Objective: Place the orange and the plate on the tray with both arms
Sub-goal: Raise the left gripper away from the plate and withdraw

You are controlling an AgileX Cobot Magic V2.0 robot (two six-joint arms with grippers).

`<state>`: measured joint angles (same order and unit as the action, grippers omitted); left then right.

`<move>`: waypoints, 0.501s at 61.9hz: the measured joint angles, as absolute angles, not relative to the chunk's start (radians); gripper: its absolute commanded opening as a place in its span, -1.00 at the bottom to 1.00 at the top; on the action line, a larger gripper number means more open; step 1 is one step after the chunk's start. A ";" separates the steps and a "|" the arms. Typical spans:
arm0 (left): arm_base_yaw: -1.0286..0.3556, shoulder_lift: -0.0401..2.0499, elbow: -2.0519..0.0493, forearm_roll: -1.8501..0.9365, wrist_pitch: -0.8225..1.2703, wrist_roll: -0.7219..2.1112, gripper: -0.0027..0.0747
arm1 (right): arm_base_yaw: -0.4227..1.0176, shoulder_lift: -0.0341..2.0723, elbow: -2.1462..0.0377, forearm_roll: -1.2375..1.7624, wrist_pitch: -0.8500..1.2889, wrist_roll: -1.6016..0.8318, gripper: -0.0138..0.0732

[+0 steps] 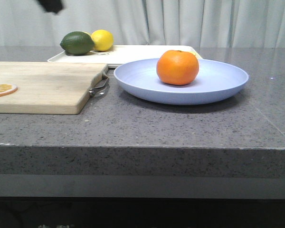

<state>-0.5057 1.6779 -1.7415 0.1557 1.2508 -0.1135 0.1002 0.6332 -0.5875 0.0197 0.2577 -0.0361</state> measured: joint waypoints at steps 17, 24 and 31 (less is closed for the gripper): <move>-0.268 1.398 -1.410 0.093 1.119 -0.118 -0.98 | 0.100 0.633 -0.587 0.020 0.258 -0.036 0.79; -0.185 1.284 -1.267 0.087 1.065 -0.118 -0.98 | 0.100 0.633 -0.587 0.020 0.258 -0.036 0.79; -0.119 1.151 -1.132 0.087 1.007 -0.120 -0.98 | 0.100 0.633 -0.587 0.020 0.258 -0.036 0.79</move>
<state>-0.1192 1.1512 -1.1316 0.0874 1.0069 -0.1202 0.1002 0.6332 -0.5875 0.0197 0.2577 -0.0361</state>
